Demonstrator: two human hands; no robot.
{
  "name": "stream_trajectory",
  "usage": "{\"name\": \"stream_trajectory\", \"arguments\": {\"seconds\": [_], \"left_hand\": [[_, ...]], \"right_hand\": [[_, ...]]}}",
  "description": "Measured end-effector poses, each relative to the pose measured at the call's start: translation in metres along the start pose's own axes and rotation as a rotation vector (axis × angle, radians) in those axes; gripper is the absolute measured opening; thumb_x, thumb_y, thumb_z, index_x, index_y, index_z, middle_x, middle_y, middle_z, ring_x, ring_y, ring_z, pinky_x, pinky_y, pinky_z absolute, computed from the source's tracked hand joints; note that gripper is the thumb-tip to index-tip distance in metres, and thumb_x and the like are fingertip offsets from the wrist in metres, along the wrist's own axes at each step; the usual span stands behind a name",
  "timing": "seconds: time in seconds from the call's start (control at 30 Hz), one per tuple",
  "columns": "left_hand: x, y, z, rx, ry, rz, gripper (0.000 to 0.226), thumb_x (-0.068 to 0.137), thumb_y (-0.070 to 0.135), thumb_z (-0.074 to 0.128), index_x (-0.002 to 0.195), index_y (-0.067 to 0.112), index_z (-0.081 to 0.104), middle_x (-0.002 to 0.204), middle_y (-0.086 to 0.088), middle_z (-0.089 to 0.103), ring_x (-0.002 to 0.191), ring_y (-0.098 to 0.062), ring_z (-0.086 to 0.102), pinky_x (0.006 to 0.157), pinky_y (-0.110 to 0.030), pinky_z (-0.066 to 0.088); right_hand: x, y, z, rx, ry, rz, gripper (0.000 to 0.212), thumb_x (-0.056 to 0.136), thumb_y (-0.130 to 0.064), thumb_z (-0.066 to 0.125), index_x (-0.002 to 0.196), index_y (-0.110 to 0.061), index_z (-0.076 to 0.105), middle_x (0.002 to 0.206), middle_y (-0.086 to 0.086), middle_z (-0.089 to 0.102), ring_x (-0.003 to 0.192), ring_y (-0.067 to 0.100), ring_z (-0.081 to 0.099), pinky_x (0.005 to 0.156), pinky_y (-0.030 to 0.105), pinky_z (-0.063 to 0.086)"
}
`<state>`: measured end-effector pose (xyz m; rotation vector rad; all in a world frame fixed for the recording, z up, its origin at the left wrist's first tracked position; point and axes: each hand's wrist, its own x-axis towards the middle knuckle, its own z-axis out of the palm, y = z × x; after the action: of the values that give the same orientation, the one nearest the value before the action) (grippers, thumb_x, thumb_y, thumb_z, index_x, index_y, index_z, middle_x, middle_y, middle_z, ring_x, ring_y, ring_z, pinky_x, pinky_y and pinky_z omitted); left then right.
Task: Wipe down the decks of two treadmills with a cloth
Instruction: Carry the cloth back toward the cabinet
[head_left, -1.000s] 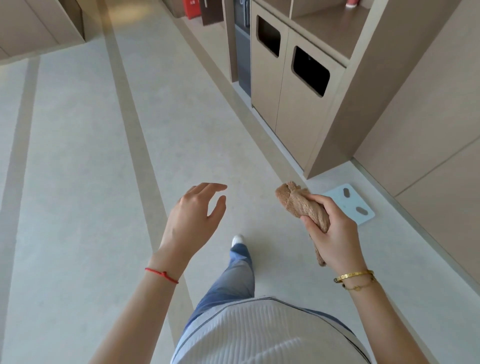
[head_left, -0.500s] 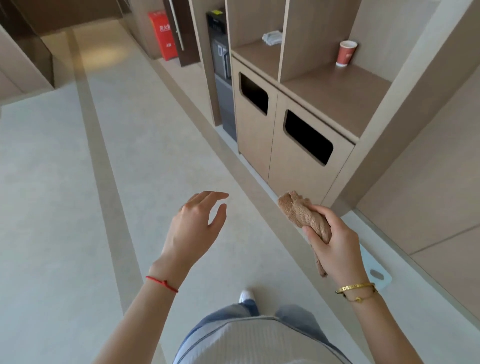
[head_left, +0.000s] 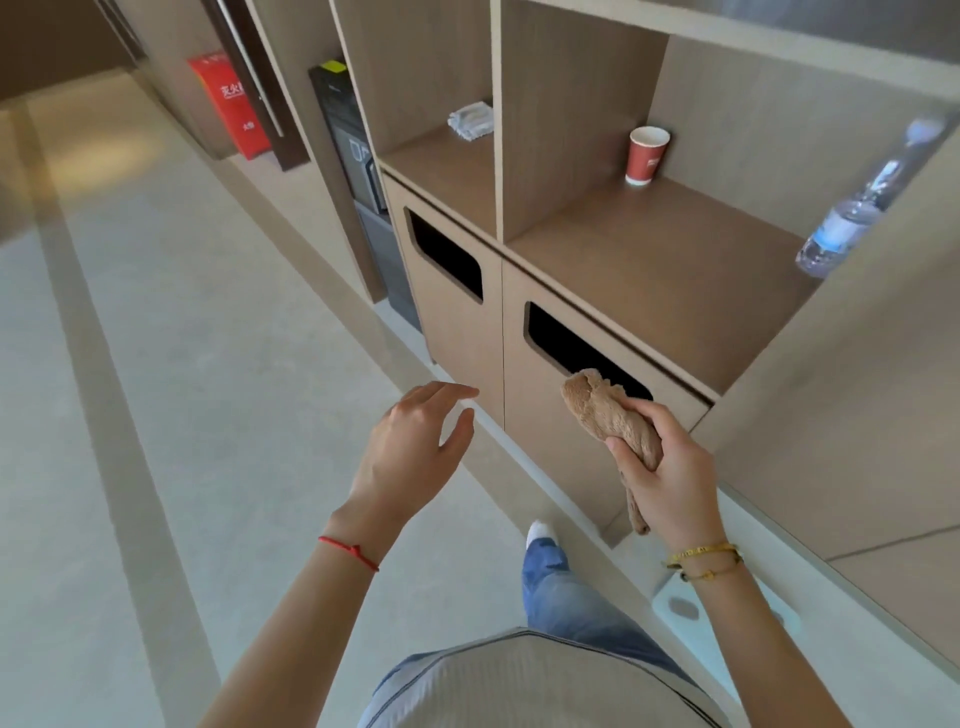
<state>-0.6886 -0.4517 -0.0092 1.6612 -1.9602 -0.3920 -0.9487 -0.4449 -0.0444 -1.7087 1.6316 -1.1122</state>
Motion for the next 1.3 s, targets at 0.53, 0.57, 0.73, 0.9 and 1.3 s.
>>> {"name": "stream_trajectory", "arguments": {"seconds": [0.53, 0.57, 0.73, 0.9, 1.3], "left_hand": [[0.295, -0.01, 0.095, -0.011, -0.151, 0.257, 0.027, 0.098, 0.017, 0.054, 0.123, 0.014, 0.066, 0.116, 0.001, 0.068, 0.11, -0.019, 0.062, 0.092, -0.04, 0.053], [0.307, -0.012, 0.101, -0.007, -0.167, 0.278, 0.027, 0.098, 0.017, 0.055, 0.123, 0.014, 0.066, 0.116, 0.0, 0.068, 0.109, -0.019, 0.063, 0.091, -0.039, 0.053], [0.362, -0.026, 0.122, 0.025, -0.315, 0.376, 0.03, 0.097, 0.016, 0.053, 0.125, 0.017, 0.064, 0.121, 0.0, 0.065, 0.107, -0.02, 0.062, 0.083, -0.038, 0.056], [0.4, -0.041, 0.134, 0.047, -0.441, 0.433, 0.032, 0.097, 0.017, 0.049, 0.126, 0.016, 0.062, 0.122, -0.002, 0.062, 0.107, -0.021, 0.06, 0.081, -0.045, 0.055], [0.427, -0.064, 0.139, -0.076, -0.498, 0.574, 0.026, 0.098, 0.022, 0.053, 0.121, 0.021, 0.066, 0.117, 0.006, 0.065, 0.101, -0.017, 0.063, 0.081, -0.037, 0.054]], "right_hand": [[0.281, 0.096, 0.014, -0.265, 0.168, 0.15, 0.039, 0.087, -0.007, 0.068, 0.124, -0.006, 0.059, 0.121, 0.01, 0.066, 0.111, 0.027, 0.062, 0.099, 0.024, 0.041], [0.285, 0.102, 0.016, -0.274, 0.183, 0.178, 0.039, 0.087, -0.007, 0.068, 0.125, -0.007, 0.059, 0.121, 0.01, 0.066, 0.112, 0.027, 0.062, 0.098, 0.021, 0.039], [0.296, 0.12, 0.03, -0.324, 0.266, 0.316, 0.041, 0.087, -0.008, 0.068, 0.126, -0.008, 0.058, 0.12, 0.01, 0.065, 0.11, 0.027, 0.061, 0.095, 0.022, 0.039], [0.294, 0.126, 0.043, -0.322, 0.316, 0.424, 0.043, 0.085, -0.003, 0.066, 0.127, -0.01, 0.058, 0.123, 0.016, 0.06, 0.113, 0.033, 0.055, 0.097, 0.031, 0.041], [0.29, 0.081, 0.055, -0.378, 0.487, 0.44, 0.052, 0.082, -0.009, 0.072, 0.132, -0.016, 0.056, 0.123, 0.007, 0.062, 0.115, 0.028, 0.051, 0.094, 0.027, 0.037]]}}
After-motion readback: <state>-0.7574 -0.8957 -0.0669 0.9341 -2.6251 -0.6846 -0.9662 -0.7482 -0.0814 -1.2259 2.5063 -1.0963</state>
